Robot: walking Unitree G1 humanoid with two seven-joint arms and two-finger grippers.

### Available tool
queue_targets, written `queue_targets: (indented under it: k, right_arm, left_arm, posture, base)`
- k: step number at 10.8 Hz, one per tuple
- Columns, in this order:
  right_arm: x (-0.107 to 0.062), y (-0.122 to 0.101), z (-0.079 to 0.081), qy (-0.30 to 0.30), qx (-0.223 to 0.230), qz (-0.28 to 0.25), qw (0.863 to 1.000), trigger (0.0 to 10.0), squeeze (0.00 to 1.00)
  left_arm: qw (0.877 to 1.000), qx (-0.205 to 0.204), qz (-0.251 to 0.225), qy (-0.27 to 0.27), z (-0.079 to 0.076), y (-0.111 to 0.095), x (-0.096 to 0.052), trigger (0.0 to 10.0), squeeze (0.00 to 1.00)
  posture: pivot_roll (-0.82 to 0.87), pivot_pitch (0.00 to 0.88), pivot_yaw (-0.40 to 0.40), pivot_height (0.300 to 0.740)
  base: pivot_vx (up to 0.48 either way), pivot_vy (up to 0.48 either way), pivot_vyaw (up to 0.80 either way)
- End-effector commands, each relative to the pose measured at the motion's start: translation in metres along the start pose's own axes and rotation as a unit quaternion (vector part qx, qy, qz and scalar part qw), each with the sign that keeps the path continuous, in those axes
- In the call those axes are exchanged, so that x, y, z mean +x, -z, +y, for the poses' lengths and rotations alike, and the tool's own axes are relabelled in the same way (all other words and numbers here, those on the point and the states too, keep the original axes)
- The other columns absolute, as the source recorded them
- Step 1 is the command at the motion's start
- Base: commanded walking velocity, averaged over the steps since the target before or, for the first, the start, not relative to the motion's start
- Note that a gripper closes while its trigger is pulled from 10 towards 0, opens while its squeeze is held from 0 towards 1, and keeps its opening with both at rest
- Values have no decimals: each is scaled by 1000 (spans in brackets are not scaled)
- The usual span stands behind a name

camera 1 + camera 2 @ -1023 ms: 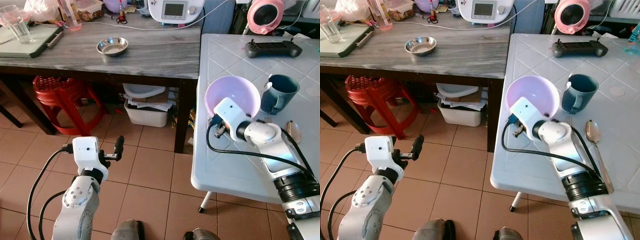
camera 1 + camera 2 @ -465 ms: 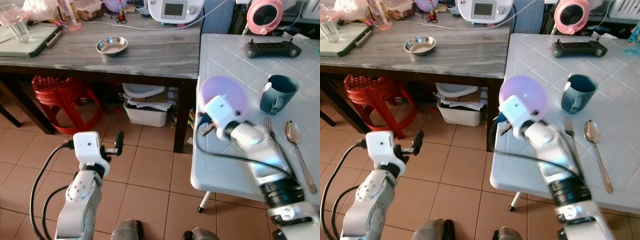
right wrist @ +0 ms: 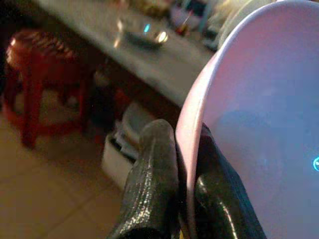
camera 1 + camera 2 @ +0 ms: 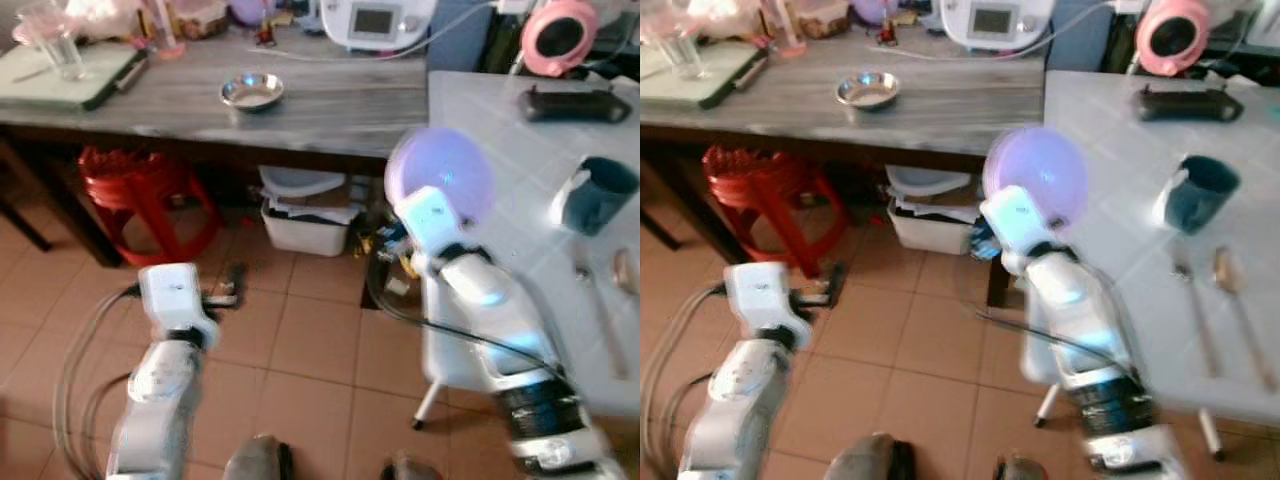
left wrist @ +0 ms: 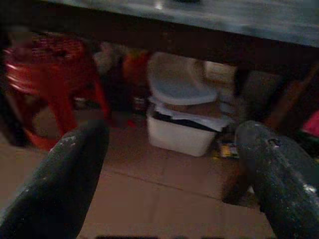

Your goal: Setting the table

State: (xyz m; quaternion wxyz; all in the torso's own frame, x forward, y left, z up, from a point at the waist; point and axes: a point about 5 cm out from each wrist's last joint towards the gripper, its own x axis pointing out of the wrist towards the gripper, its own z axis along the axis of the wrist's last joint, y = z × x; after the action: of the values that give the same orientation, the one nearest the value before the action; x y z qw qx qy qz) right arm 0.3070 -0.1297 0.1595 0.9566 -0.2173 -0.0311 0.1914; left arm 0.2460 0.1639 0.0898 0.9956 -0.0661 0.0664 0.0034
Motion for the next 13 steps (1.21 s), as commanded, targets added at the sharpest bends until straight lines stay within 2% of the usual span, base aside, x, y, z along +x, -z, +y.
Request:
queue_targets:
  k: [1, 2, 3, 4, 5, 7, 9, 13]
  right_arm:
    - [-6, 1, -4, 23, 7, -7, 1000, 0, 0]
    - [-9, -2, -1, 35, 18, -15, 999, 0, 0]
    - [-12, -6, 0, 40, 24, -33, 998, 902, 0]
    - [-15, -10, 0, 38, 20, -48, 998, 2510, 0]
    - [-17, -9, -1, 36, 18, -46, 998, 10000, 0]
    - [-15, -17, -6, 55, 22, -69, 996, 10000, 0]
    - [-13, -21, -4, 51, 17, -76, 996, 10000, 0]
    - [-13, -21, -2, 45, 16, -81, 996, 10000, 0]
  left_arm:
    - [1000, 0, -10, 2, -2, -3, 1, 10000, 0]
    - [1000, -5, -22, 2, -3, -6, 1, 10000, 0]
    - [999, -6, -41, 7, -4, -14, 3, 10000, 0]
    - [999, 1, -51, 13, -6, -19, 5, 10000, 0]
    - [998, 2, -55, 17, -7, -20, 5, 10000, 0]
    - [998, 10, -57, 15, -8, -20, 6, 10000, 0]
    - [998, 11, -59, 22, -12, -21, 5, 10000, 0]
    - [998, 9, -59, 20, -12, -21, 7, 10000, 0]
  posture:
    - [3, 55, 40, 740]
    - [-2, 55, 44, 740]
    - [-3, 58, 46, 740]
    - [-4, 60, 48, 740]
    - [-7, 60, 47, 740]
    - [-8, 59, 48, 740]
    - [-7, 59, 49, 740]
    - [-11, 56, 52, 740]
  base:
    - [0, 465, 0]
    - [0, 450, 0]
    - [300, 375, 0]
    - [334, 345, 0]
    - [461, 0, 0]
    - [467, 0, 0]
    - [480, 0, 0]
    - [480, 0, 800]
